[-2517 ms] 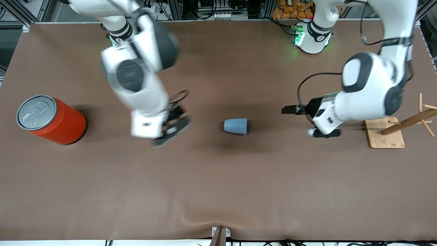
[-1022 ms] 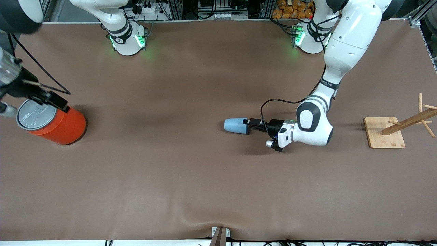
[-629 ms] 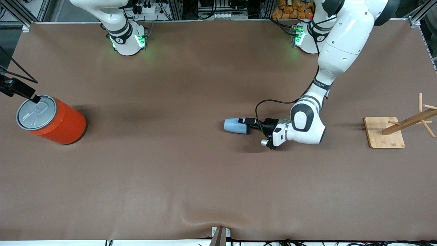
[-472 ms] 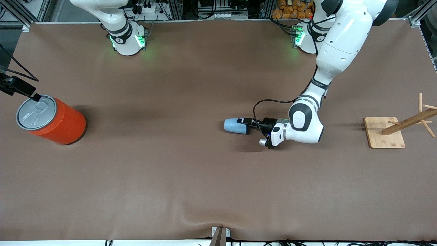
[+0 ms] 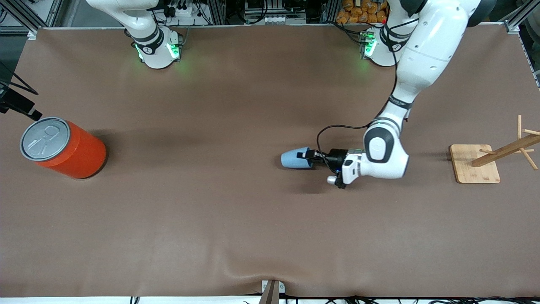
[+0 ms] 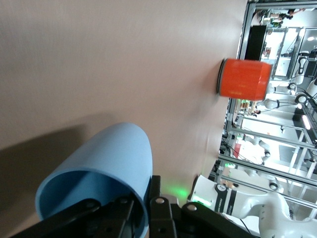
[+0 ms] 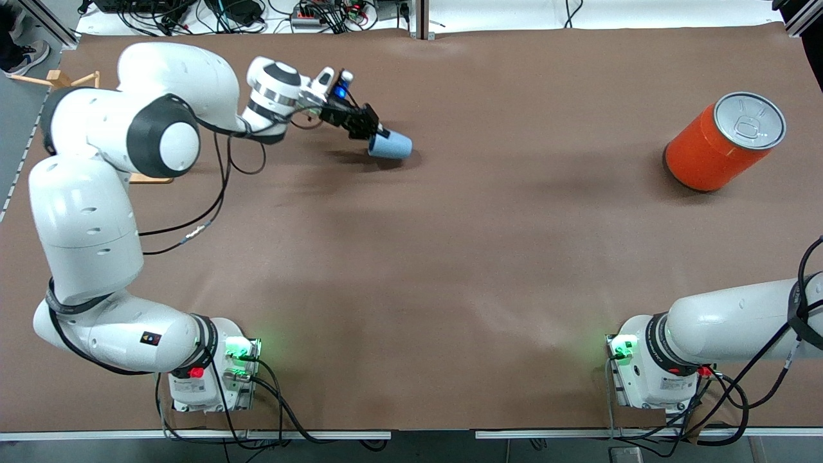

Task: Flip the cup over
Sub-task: 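Close the left gripper on the lying blue cup, then lift and rotate the cup with the left gripper, set it rim up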

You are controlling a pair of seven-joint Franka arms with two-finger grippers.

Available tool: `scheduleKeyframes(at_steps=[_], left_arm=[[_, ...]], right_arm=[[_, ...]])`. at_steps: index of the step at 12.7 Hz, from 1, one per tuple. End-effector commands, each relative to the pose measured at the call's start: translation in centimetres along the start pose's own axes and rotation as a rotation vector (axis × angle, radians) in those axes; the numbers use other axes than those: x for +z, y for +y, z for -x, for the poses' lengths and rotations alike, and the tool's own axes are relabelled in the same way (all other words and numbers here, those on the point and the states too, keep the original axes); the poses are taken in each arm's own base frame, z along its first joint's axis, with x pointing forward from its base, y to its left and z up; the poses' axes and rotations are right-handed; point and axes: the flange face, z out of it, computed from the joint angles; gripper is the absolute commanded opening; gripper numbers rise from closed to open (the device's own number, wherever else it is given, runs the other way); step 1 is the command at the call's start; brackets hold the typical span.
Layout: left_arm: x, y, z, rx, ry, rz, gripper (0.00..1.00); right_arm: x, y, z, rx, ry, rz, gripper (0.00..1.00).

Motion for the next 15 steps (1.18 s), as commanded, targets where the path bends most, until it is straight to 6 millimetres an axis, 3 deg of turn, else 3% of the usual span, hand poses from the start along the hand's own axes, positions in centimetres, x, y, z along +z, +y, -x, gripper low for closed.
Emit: scheduleKeyframes(at_steps=[1, 4, 7, 10, 12, 15], left_arm=[[-5.5, 4.7, -0.1, 0.026, 0.004, -0.147, 0.00], [-10.0, 8.2, -0.1, 0.094, -0.049, -0.462, 0.00], [-13.2, 9.4, 0.5, 0.121, -0.065, -0.682, 0.00], [-14.5, 7.2, 0.4, 0.031, -0.067, -0.992, 0.00], [-16.4, 4.1, -0.4, -0.033, -0.014, -1.024, 0.00], [-16.3, 0.5, -0.9, -0.061, -0.001, -1.022, 0.00]], right_arm=[[-0.4, -0.1, -0.1, 0.003, -0.008, -0.014, 1.00], [-0.3, -0.2, -0.2, -0.006, -0.009, -0.013, 1.00], [-0.3, -0.4, 0.0, -0.006, -0.019, -0.012, 1.00], [-0.3, -0.7, 0.0, -0.032, -0.012, 0.007, 1.00], [-0.2, -0.8, 0.1, -0.048, -0.012, 0.030, 1.00], [-0.3, 0.0, -0.1, -0.178, -0.006, 0.050, 1.00]])
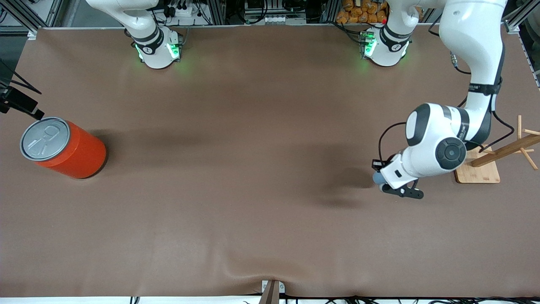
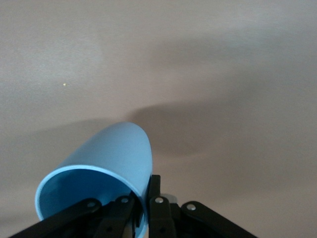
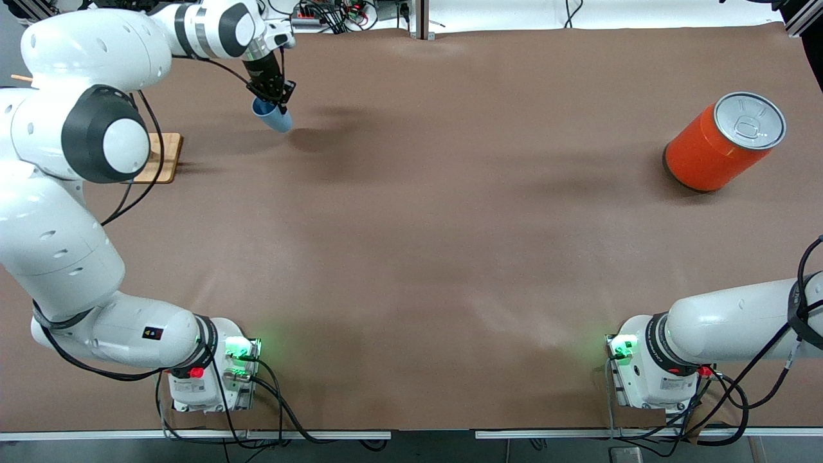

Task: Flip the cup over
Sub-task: 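Lift and rotate the cup with the left gripper, set it rim up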

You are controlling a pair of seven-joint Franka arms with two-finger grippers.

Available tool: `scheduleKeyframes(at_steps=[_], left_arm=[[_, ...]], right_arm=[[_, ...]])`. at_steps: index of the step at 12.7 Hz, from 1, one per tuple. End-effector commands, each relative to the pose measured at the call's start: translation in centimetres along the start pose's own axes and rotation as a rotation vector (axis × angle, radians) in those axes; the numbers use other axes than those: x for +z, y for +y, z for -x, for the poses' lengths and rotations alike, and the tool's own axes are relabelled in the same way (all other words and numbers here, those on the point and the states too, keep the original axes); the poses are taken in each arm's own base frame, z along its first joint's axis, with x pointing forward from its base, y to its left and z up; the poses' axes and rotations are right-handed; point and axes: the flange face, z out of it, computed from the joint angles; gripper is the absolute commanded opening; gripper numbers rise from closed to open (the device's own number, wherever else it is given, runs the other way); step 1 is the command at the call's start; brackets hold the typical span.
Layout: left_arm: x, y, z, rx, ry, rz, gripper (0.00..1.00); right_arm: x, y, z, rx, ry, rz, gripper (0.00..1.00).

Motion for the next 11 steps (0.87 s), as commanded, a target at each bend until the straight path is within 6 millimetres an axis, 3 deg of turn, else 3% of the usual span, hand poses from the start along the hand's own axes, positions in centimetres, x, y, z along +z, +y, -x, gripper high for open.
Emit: scheduleKeyframes(at_steps=[1, 3, 4, 5, 6, 8, 11], left_arm=[[2.2, -1.2, -0.4, -0.030, -0.006, -0.017, 0.00], [3.0, -1.8, -0.3, -0.040, -0.019, -0.018, 0.04], [2.8, -2.7, -0.3, -0.052, -0.016, -0.018, 0.23], [2.3, -2.9, -0.3, -0.056, -0.010, -0.015, 0.74], [1.8, -2.8, -0.2, -0.056, -0.008, -0.011, 1.00], [-0.3, -2.5, -0.3, -0.052, 0.022, -0.009, 1.00], [-6.2, 0.0, 1.1, 0.005, 0.042, -0.035, 1.00]], right_arm=[[-0.4, 0.4, -0.2, -0.096, 0.004, 0.018, 1.00], [-0.4, 0.3, -0.2, -0.093, -0.002, 0.016, 1.00], [-0.3, 0.2, -0.1, -0.091, -0.005, 0.010, 1.00], [-0.3, -0.2, -0.1, -0.097, -0.005, 0.008, 1.00], [-0.3, -0.5, -0.1, -0.102, -0.007, 0.008, 1.00], [-0.3, -0.6, -0.1, -0.103, -0.005, 0.006, 1.00], [-0.3, -0.7, 0.0, -0.105, -0.007, 0.006, 1.00]])
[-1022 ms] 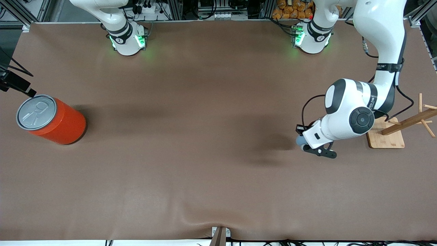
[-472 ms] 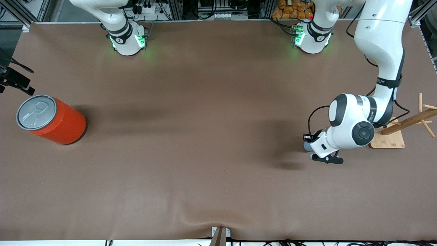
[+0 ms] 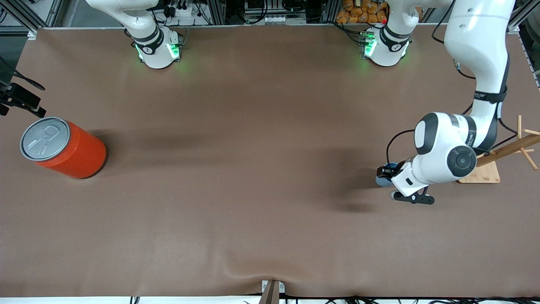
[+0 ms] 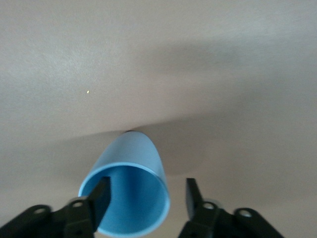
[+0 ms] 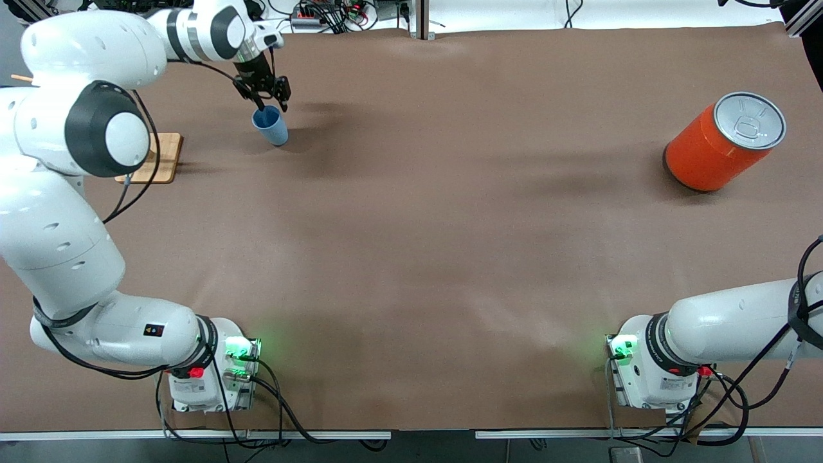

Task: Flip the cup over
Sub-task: 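Lift and rotate the cup with the left gripper, set it rim up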

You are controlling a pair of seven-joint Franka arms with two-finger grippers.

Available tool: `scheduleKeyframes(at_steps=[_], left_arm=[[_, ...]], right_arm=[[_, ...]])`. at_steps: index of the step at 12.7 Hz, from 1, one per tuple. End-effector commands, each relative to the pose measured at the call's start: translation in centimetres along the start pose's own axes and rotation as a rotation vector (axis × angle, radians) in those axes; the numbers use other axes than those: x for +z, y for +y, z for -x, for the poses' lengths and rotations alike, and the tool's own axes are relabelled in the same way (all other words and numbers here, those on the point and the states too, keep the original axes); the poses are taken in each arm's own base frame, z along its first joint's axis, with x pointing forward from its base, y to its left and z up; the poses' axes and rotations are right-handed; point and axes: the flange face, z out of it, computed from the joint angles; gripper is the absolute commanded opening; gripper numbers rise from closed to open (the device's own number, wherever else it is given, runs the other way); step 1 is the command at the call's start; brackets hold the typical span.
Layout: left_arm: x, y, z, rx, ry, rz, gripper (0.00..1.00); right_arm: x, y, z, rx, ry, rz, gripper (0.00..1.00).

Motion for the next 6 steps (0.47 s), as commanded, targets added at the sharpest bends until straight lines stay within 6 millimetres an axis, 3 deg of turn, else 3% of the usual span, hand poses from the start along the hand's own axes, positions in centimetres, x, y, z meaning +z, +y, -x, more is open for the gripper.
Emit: scheduleKeyframes(at_steps=[1, 5, 6], left_arm=[[-7.2, 2.0, 1.8, 0.051, 0.040, -0.051, 1.00], [-17.7, 1.5, 4.4, 0.097, 0.065, -0.081, 1.00], [-22.0, 1.2, 4.5, 0.123, 0.090, -0.154, 1.00]], right_arm=[[-0.3, -0.1, -0.1, -0.013, -0.005, 0.005, 1.00], [-0.3, 0.1, -0.1, -0.010, -0.004, 0.004, 1.00], [-0.3, -0.3, -0.1, -0.018, -0.005, 0.004, 1.00]])
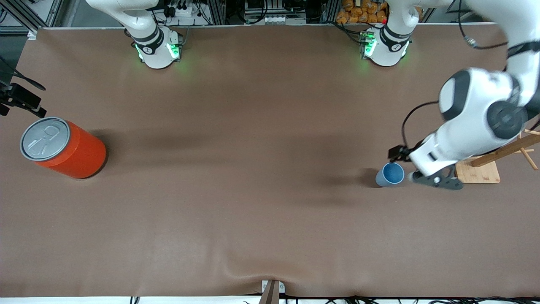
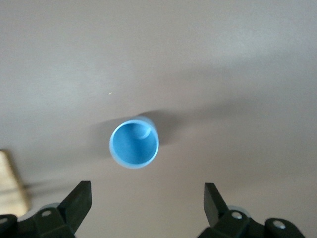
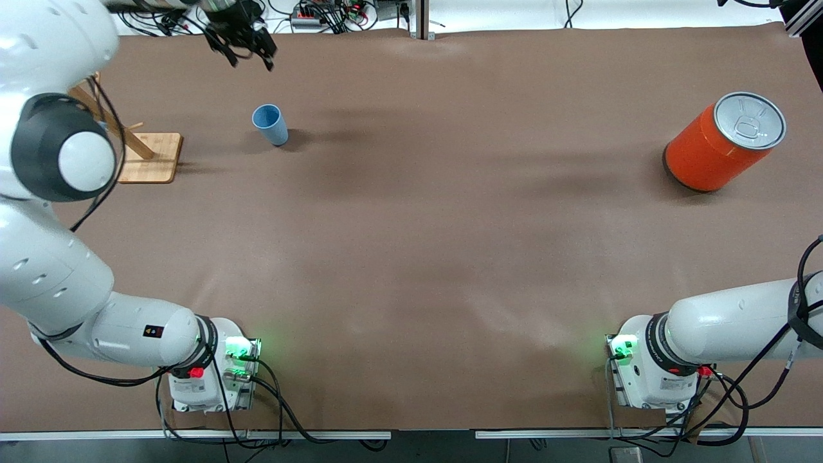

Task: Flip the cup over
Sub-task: 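Open the left gripper and raise it off the upright cup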

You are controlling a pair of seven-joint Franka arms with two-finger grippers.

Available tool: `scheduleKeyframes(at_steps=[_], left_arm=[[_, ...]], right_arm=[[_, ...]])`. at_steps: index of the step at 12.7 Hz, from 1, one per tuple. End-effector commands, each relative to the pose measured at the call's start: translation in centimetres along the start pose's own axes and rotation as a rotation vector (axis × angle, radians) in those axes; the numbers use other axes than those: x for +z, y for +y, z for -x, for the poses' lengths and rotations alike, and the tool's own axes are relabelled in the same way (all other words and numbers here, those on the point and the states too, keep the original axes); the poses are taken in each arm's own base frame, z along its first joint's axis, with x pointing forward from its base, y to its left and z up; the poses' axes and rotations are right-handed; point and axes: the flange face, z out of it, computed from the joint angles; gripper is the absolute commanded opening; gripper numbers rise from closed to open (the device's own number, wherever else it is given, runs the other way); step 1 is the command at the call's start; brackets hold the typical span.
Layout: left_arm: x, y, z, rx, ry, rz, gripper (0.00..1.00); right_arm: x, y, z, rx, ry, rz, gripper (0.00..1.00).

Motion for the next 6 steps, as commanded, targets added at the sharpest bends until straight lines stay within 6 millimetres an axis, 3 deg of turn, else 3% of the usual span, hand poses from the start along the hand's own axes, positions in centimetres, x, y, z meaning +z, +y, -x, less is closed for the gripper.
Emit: scheduleKeyframes(at_steps=[1, 3, 5, 6], left_arm=[[-8.3, -1.0, 1.0, 0.040, -0.015, -0.113, 1.00], [-10.8, -0.9, 2.8, 0.012, -0.058, -0.100, 1.00], [-16.1, -1.4, 6.0, -0.046, 0.016, -0.089, 1.00], [-16.8, -1.5, 7.0, -0.054, -0.001, -0.082, 1.00]], right_arm=[[-0.3, -0.6, -0.1, -0.023, -0.005, 0.004, 1.00], [-0.3, -1.0, -0.1, -0.028, -0.006, 0.004, 1.00], [-0.4, -1.0, 0.0, -0.029, -0.004, 0.004, 1.00], [-0.3, -1.1, 0.0, -0.031, -0.004, 0.004, 1.00]])
